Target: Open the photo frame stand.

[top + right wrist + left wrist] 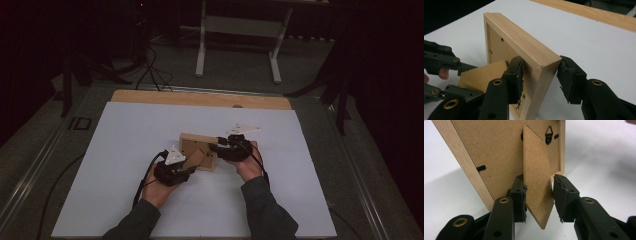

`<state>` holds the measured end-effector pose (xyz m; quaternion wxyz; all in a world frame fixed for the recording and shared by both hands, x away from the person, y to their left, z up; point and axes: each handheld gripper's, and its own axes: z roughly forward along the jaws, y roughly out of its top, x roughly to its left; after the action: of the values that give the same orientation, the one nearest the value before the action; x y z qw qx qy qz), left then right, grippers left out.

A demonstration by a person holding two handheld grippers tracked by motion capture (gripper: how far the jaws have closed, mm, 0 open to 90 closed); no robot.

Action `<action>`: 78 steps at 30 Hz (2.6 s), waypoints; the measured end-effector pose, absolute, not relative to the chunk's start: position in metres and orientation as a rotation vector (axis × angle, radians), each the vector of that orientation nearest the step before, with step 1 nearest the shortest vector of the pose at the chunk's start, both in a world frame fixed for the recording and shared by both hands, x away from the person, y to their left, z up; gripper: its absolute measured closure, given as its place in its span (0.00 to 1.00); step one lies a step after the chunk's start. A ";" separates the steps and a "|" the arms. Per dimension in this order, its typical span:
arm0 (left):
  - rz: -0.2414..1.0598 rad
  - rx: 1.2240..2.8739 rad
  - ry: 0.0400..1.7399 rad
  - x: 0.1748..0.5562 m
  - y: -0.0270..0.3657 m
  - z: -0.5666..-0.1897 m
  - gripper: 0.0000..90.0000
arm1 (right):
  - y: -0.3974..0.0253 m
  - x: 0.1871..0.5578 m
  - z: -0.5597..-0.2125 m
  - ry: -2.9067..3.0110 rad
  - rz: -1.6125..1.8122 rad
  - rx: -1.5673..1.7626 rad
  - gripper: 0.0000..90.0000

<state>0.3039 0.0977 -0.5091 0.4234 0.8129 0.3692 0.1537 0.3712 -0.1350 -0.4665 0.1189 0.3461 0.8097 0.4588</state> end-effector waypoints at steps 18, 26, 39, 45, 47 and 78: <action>0.406 2.060 0.945 0.310 0.099 -0.514 0.71 | -0.133 0.358 -0.462 2.348 1.286 0.925 0.63; 0.403 2.064 0.957 0.313 0.099 -0.516 0.72 | -0.130 0.356 -0.462 2.348 1.278 0.906 0.63; 0.385 2.089 0.956 0.312 0.100 -0.518 0.72 | -0.133 0.352 -0.464 2.371 1.334 0.888 0.61; 0.382 2.102 0.947 0.310 0.098 -0.518 0.73 | -0.133 0.353 -0.468 2.384 1.336 0.883 0.61; 0.381 2.107 0.944 0.310 0.098 -0.518 0.73 | -0.133 0.352 -0.468 2.386 1.336 0.882 0.62; 0.334 2.081 0.917 0.305 0.101 -0.511 0.79 | -0.137 0.337 -0.472 2.424 1.314 0.779 0.65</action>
<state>0.3045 0.1011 -0.5114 0.4091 0.8261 0.3641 0.1327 0.3371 -0.1368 -0.4722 0.1379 0.2692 0.8380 0.4541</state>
